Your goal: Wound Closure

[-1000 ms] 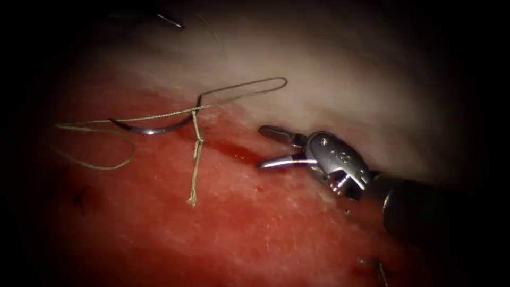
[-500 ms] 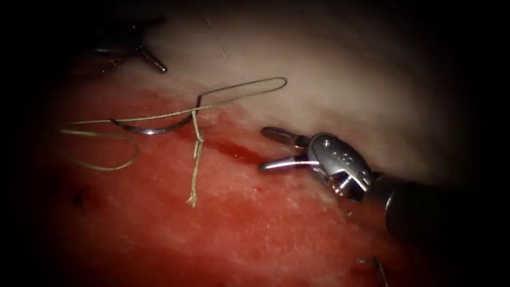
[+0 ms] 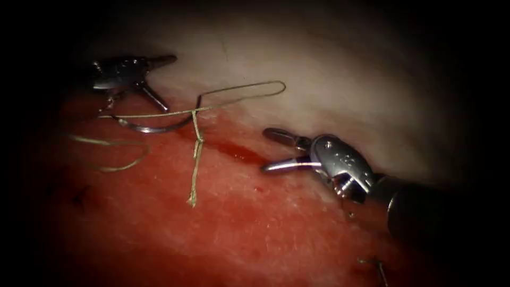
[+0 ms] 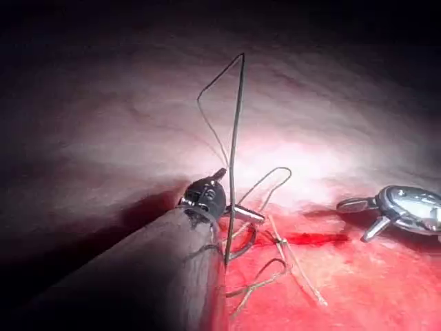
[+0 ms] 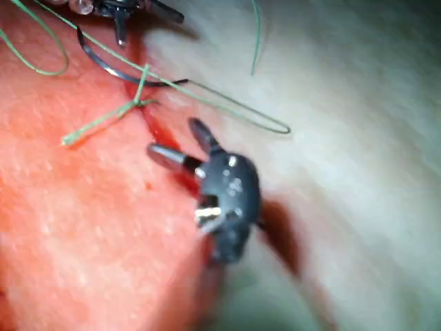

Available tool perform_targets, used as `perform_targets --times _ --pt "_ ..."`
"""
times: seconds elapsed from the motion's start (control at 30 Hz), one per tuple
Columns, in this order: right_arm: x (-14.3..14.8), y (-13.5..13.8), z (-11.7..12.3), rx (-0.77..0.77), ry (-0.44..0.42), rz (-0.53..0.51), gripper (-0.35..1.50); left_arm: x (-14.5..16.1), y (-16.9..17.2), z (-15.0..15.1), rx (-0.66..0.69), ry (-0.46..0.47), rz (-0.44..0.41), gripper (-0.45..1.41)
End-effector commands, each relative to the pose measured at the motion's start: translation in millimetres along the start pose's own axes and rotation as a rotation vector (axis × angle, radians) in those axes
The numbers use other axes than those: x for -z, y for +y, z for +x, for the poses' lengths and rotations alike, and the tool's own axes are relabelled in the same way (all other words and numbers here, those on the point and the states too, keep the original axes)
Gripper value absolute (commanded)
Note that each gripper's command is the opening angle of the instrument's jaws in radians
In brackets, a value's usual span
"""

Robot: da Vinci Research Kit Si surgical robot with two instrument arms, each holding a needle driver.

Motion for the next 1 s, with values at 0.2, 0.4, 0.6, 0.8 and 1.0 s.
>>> perform_targets --times 0.2,0.4,0.6,0.8,1.0 --pt "-0.5 0.2 -0.5 0.001 0.001 0.005 1.26 -2.6 5.3 2.5 -0.373 0.040 -0.053 0.34" --pt "-0.5 0.3 -0.5 0.000 0.001 0.004 1.26 -3.8 9.7 2.5 -0.585 -0.034 -0.105 0.29" --pt "-0.5 0.3 -0.5 0.001 0.001 0.004 1.25 -4.5 12.1 1.1 -0.765 -0.129 -0.147 0.22" --pt "-0.6 0.4 -0.6 0.001 0.001 0.003 1.25 -5.4 12.7 -1.3 -0.911 -0.224 -0.180 0.22" --pt "-0.7 0.5 -0.7 -0.004 0.001 0.002 1.25 -4.8 11.7 -2.1 -1.005 -0.297 -0.175 0.17"
